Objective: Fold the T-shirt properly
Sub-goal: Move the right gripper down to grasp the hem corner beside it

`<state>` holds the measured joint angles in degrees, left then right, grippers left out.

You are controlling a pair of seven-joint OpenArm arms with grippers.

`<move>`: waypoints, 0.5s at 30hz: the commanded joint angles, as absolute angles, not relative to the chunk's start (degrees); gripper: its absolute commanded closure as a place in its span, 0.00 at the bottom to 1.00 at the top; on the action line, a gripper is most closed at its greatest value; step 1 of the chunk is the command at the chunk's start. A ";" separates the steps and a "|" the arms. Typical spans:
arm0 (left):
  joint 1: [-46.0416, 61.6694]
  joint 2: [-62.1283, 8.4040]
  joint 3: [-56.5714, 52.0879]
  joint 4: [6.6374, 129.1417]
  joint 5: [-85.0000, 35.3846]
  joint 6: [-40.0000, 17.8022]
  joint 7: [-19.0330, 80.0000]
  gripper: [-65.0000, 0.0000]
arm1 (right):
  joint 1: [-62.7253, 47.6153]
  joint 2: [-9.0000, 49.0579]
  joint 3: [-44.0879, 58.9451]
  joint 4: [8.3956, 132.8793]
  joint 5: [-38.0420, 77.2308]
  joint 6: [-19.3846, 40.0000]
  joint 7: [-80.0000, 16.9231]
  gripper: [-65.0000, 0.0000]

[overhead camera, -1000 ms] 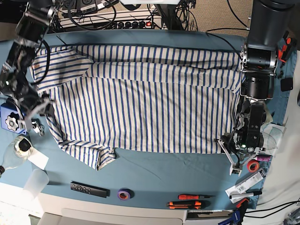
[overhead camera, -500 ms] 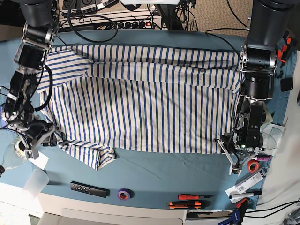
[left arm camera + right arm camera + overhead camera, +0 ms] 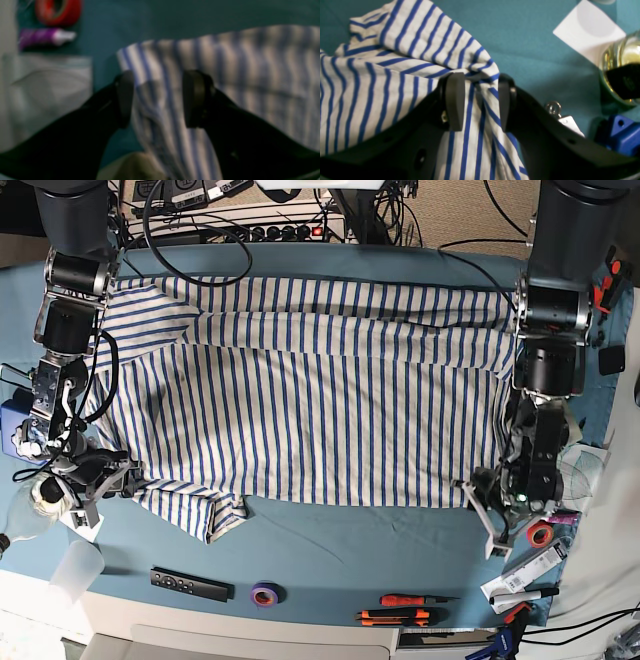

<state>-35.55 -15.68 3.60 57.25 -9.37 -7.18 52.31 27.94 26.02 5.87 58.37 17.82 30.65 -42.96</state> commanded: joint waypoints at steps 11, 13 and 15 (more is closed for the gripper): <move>-37.98 -17.43 3.36 58.59 -19.03 -13.19 54.70 0.53 | 30.52 23.99 6.04 58.41 13.63 26.72 -38.68 0.65; -37.98 -18.15 3.36 58.59 -20.64 -13.19 54.72 0.53 | 30.55 22.79 6.04 57.28 13.19 26.72 -38.61 0.65; -38.02 -18.79 3.36 58.59 -21.71 -13.21 54.89 0.53 | 30.89 21.56 6.04 54.98 10.70 26.28 -37.47 0.65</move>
